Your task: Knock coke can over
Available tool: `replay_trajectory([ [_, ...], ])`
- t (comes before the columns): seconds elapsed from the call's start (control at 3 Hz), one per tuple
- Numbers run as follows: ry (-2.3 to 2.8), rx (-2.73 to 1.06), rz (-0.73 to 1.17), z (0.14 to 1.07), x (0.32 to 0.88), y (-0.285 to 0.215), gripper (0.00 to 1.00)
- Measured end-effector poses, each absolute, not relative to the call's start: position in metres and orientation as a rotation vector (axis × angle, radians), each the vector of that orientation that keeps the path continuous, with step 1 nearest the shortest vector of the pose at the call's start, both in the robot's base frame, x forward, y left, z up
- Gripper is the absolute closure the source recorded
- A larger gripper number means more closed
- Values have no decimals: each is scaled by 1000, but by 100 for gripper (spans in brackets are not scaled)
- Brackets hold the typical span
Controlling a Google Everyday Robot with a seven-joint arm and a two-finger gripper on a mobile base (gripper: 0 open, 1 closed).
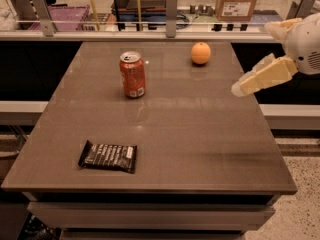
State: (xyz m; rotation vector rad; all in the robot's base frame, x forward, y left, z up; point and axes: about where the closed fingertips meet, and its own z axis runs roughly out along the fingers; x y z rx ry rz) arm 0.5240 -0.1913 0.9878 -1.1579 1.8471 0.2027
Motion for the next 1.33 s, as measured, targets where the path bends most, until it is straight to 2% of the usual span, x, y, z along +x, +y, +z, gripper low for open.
replay_trajectory([
  [0.67, 1829, -1142, 214, 985, 525, -184, 0],
  [1.33, 1760, -1075, 291, 970, 535, -147, 0],
])
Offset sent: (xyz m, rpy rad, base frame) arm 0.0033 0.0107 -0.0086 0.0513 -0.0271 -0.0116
